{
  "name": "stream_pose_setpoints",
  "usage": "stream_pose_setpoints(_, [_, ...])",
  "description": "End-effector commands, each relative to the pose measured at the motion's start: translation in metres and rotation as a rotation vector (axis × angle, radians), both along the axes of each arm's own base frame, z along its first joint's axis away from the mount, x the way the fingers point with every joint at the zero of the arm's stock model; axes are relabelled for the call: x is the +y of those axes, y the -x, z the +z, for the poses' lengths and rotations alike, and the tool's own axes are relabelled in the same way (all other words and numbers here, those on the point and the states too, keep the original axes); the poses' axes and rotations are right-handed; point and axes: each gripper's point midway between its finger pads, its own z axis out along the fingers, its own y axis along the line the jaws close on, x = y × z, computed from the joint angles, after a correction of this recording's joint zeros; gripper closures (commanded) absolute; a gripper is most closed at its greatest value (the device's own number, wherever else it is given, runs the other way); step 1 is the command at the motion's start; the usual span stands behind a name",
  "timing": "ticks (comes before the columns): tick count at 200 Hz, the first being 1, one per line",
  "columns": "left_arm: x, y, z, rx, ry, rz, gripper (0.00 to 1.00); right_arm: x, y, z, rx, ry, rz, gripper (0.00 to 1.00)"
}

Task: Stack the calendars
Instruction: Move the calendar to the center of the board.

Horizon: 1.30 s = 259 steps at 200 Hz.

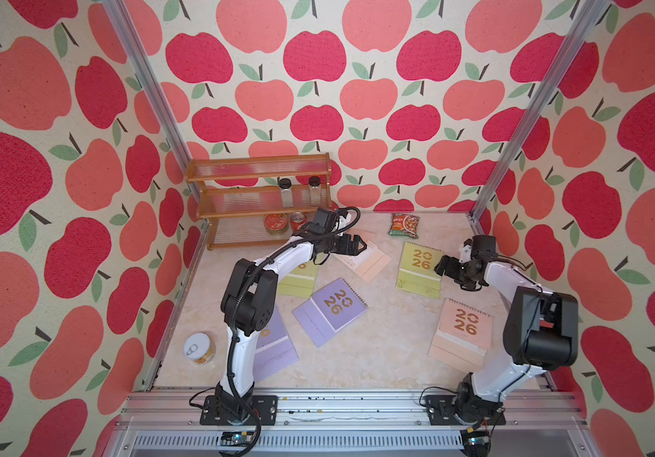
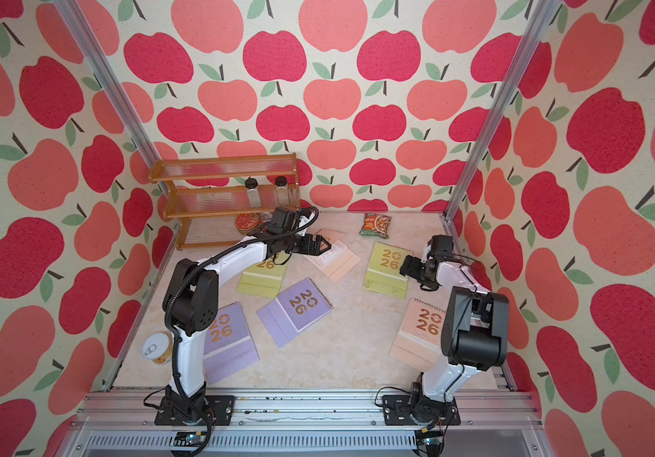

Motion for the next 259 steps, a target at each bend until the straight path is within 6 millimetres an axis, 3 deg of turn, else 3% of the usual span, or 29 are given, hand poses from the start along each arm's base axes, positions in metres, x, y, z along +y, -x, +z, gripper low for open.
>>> stream_pose_setpoints(1, [-0.034,0.017,0.015,0.018,0.068,-0.086,0.07,0.005,-0.009,0.001,0.006,-0.046,-0.004,0.11])
stream_pose_setpoints(40, [-0.067,0.031,-0.004,0.079,0.065,-0.125,0.07,0.005,-0.011,-0.013,0.029,-0.055,-0.012,0.12])
stream_pose_setpoints(100, [-0.098,0.017,-0.053,0.151,-0.071,-0.086,0.08,0.004,-0.014,-0.025,0.041,-0.057,-0.028,0.12])
stream_pose_setpoints(142, [-0.118,0.016,-0.063,0.198,-0.051,-0.124,0.10,0.005,-0.020,-0.032,0.055,-0.072,-0.031,0.13])
stream_pose_setpoints(205, [-0.129,0.025,-0.088,0.254,-0.054,-0.151,0.12,0.007,-0.025,-0.044,0.078,-0.090,-0.022,0.15])
stream_pose_setpoints(259, [-0.144,0.030,-0.096,0.288,-0.004,-0.174,0.12,0.015,-0.030,-0.048,0.100,-0.136,-0.004,0.18])
